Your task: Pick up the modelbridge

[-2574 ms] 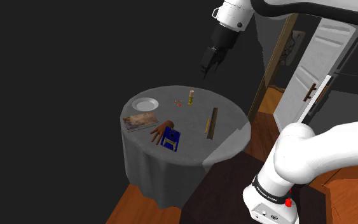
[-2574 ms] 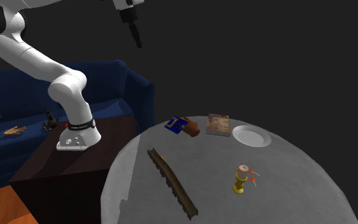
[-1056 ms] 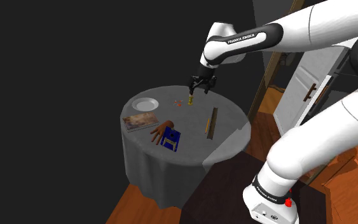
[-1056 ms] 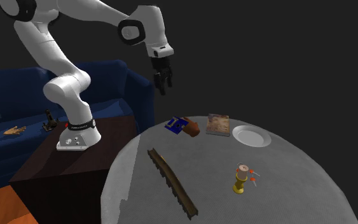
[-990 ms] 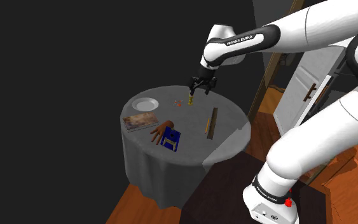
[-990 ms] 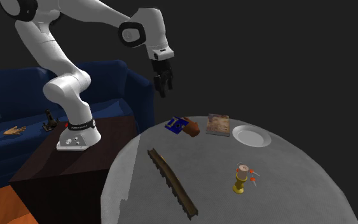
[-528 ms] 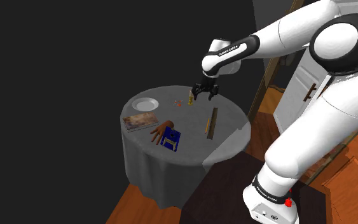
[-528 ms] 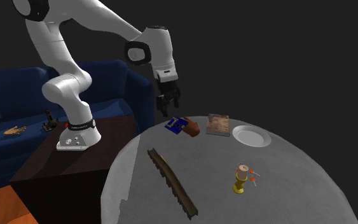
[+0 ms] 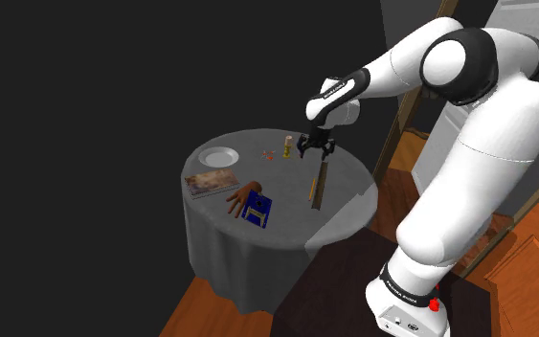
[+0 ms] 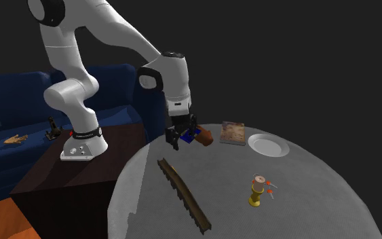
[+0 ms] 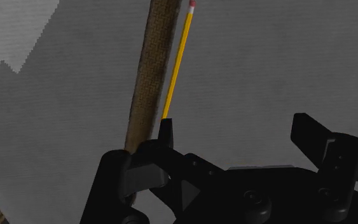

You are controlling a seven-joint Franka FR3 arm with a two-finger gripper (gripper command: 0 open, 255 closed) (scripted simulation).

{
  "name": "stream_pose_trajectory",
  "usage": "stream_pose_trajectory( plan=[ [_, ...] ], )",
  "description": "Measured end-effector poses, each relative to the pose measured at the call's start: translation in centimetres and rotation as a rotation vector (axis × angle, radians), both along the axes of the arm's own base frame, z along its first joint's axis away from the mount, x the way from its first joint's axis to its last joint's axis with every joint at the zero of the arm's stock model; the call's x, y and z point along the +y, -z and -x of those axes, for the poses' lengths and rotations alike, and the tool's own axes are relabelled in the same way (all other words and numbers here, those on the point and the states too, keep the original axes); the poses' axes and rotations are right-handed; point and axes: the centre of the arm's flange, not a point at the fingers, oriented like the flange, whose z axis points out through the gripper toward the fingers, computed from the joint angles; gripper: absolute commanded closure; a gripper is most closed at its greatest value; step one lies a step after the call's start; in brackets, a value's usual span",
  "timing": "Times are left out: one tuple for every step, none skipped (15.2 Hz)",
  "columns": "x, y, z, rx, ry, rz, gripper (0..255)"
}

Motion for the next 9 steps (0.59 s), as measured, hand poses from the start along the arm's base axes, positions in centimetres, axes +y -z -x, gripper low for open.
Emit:
stream_pose_trajectory(
  plan=[
    [-0.7,1.0,0.3,0.004,0.027,-0.002,0],
    [-1.5,2.0,0.9,0.009,0.054,-0.004,0],
    [-2.4,3.1,1.0,0.013,0.081,-0.006,0],
    [-3.3,4.0,1.1,0.018,0.108,-0.008,0],
    [-4.1,4.8,1.6,0.021,0.134,-0.010,0],
    [-5.1,5.8,1.9,0.025,0.162,-0.011,0],
    [-5.9,6.9,2.2,0.030,0.188,-0.013,0],
    [-6.8,7.6,2.5,0.035,0.215,-0.015,0],
    [-7.4,8.3,2.6,0.038,0.234,-0.016,0]
  ],
)
